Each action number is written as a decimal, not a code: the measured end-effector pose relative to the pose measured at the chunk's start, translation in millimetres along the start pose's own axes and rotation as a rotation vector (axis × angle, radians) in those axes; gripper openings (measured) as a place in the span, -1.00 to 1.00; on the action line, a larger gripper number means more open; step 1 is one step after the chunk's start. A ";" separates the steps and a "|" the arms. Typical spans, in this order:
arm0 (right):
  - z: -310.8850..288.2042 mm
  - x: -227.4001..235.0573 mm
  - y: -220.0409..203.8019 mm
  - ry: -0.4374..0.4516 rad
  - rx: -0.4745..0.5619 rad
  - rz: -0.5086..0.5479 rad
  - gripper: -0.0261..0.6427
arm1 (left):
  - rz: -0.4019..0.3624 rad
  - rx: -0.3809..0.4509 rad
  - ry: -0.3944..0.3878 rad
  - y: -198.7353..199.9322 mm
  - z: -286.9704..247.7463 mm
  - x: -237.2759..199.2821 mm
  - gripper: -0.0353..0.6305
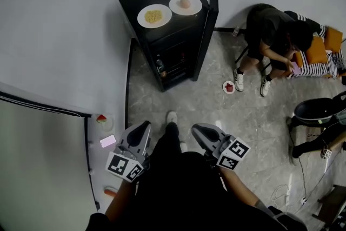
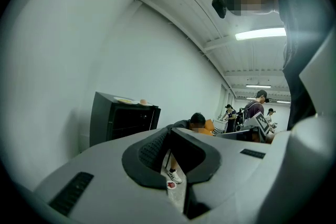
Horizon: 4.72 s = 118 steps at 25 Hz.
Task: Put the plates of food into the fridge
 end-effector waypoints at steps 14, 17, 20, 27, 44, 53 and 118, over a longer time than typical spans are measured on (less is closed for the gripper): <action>-62.9 72.2 39.0 0.004 -0.042 -0.045 -0.83 | 0.036 0.007 0.011 18.5 -78.8 -61.4 -0.78; -82.4 85.1 52.5 0.010 -0.051 -0.044 -0.83 | 0.043 0.008 0.013 26.5 -95.3 -78.2 -0.78; -103.7 101.6 64.8 0.011 -0.053 -0.050 -0.83 | 0.046 0.005 0.013 33.4 -113.0 -96.5 -0.78; -152.0 130.3 84.0 -0.007 -0.057 -0.053 -0.83 | 0.041 0.017 -0.005 49.8 -141.5 -136.1 -0.78; -216.7 165.5 121.5 -0.008 -0.042 -0.084 -0.83 | 0.067 0.045 0.023 71.9 -171.3 -178.9 -0.78; -241.2 195.1 136.5 0.043 0.011 -0.244 -0.83 | 0.044 0.049 0.083 78.1 -181.7 -178.7 -0.78; -204.6 215.3 100.3 0.103 0.074 -0.992 -0.80 | 0.050 0.048 0.106 75.8 -194.9 -172.1 -0.78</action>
Point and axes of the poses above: the fingertips, and each gripper's own axes: z backward along the fingers, x to its right, y out of its top, the point moved 6 cm from there along z, backward along the fingers, and after that the axes turned 4 degrees about y, right-handed, at the moved point
